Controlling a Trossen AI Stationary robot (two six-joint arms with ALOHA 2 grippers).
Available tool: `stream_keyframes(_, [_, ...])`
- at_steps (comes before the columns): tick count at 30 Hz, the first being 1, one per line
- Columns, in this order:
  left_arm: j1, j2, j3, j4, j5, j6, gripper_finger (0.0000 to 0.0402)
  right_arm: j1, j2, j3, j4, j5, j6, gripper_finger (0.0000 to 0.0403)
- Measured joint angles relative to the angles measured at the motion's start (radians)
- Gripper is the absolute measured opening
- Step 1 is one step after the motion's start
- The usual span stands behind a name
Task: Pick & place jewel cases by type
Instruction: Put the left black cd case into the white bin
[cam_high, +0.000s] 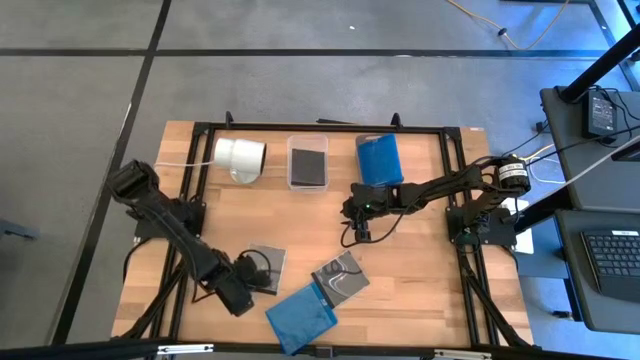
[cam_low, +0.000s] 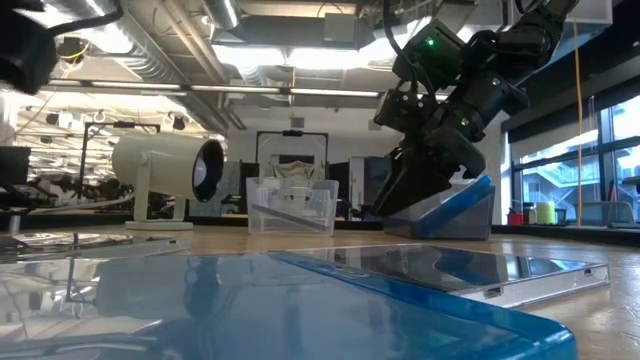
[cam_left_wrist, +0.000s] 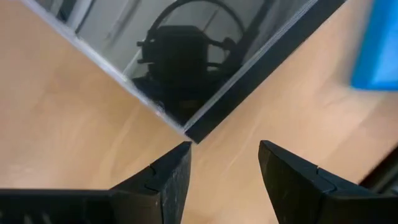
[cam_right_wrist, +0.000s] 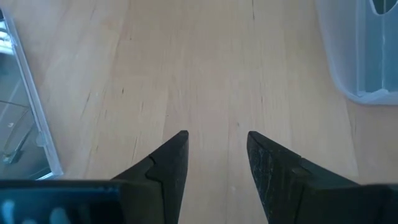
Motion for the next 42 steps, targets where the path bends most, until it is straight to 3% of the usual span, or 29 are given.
stream_keyframes(14, [-0.010, 0.145, 0.008, -0.027, -0.004, 0.066, 0.0184, 0.000, 0.000, 0.000, 0.062, -0.002, -0.015, 0.0168])
stream_keyframes(21, [-0.012, 0.152, 0.010, -0.063, -0.054, 0.190, 0.0184, 0.004, 0.010, 0.000, 0.168, -0.218, -0.057, 0.0168])
stream_keyframes(26, [0.000, 0.153, 0.009, -0.066, -0.082, 0.309, 0.0184, 0.014, 0.082, 0.000, 0.323, -0.227, -0.072, 0.0168])
stream_keyframes(30, [0.012, 0.152, 0.009, -0.075, -0.090, 0.204, 0.0184, 0.025, 0.157, 0.002, 0.415, -0.228, -0.116, 0.0168])
stream_keyframes(36, [0.014, 0.152, 0.008, -0.081, -0.101, 0.011, 0.0184, 0.027, 0.251, 0.077, 0.394, -0.262, -0.126, 0.0168])
stream_keyframes(42, [0.014, 0.153, 0.006, -0.080, -0.140, -0.034, 0.0184, 0.028, 0.330, 0.195, 0.344, -0.338, -0.156, 0.0168])
